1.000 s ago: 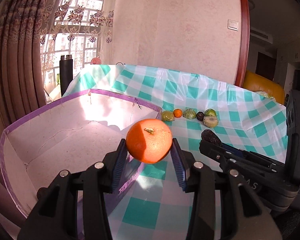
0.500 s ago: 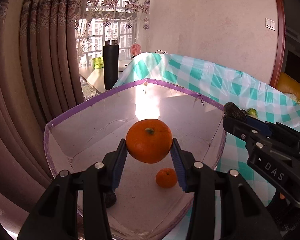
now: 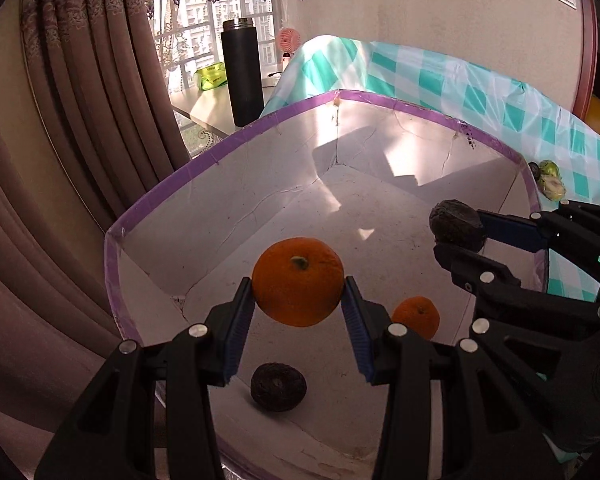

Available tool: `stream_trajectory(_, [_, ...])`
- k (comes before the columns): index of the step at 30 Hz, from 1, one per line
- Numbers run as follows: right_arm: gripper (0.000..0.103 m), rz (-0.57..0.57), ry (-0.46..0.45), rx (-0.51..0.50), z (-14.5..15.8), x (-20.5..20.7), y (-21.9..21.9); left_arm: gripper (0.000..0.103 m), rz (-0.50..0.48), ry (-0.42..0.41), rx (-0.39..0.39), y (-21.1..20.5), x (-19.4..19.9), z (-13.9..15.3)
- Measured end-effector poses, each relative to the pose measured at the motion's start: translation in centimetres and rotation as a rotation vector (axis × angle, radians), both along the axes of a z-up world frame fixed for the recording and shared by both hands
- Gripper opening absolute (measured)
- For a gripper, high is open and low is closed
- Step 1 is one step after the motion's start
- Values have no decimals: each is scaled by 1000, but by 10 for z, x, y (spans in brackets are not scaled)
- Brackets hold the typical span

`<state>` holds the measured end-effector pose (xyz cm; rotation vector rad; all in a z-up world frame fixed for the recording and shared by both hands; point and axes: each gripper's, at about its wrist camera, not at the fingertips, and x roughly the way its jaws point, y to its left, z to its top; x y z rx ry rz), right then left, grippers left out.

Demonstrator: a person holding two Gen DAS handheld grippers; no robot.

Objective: Organize fruits
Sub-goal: 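Carry the orange and dark fruit into the purple box and release both, then withdraw both grippers from the box back toward the remaining fruits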

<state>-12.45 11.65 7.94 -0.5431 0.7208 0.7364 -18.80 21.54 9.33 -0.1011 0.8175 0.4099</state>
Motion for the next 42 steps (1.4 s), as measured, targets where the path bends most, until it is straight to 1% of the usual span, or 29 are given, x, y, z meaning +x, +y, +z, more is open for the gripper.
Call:
stream_trajectory(4, [36,2,13,-91,-11,2,15,45,25,80,-8,14,7,-7])
stream_trajectory(6, [36,-1,8,-123,-16,3,19,45,50,96,0,22,8,-9])
stream_trajectory(9, [38,-9,19,-152,-25,4,20,45,51,94,0,26,7,-10])
stream_trajectory(10, [43,-3,13,-147,-26,3,20,49,49,88,0,26,7,-10])
stream_trajectory(11, [53,3,7,-143,-26,2,21,64,47,78,-6,26,7,-8])
stream_trajectory(12, [59,3,1,-143,-26,1,20,72,41,63,-12,26,7,-7])
stream_trajectory(13, [65,0,-8,-145,-26,0,20,85,41,50,-8,24,6,-5])
stream_trajectory(14, [70,-4,-16,-144,-26,0,20,92,49,47,3,23,6,-3])
stream_trajectory(16, [74,-15,-3,-129,-26,2,17,92,55,46,8,22,6,-3])
stream_trajectory(18, [75,-11,-5,-120,-26,1,16,92,58,48,-5,25,7,-4])
stream_trajectory(28, [79,-9,-12,-70,-24,-2,14,93,67,54,11,23,7,-7])
stream_trajectory(35, [79,-7,-22,-28,-22,-2,9,93,76,59,12,24,6,-6])
stream_trajectory(39, [78,4,-28,23,-19,-4,3,93,87,62,45,20,5,0])
stream_trajectory(42, [79,14,-57,81,-10,-10,-6,93,106,38,87,13,0,12])
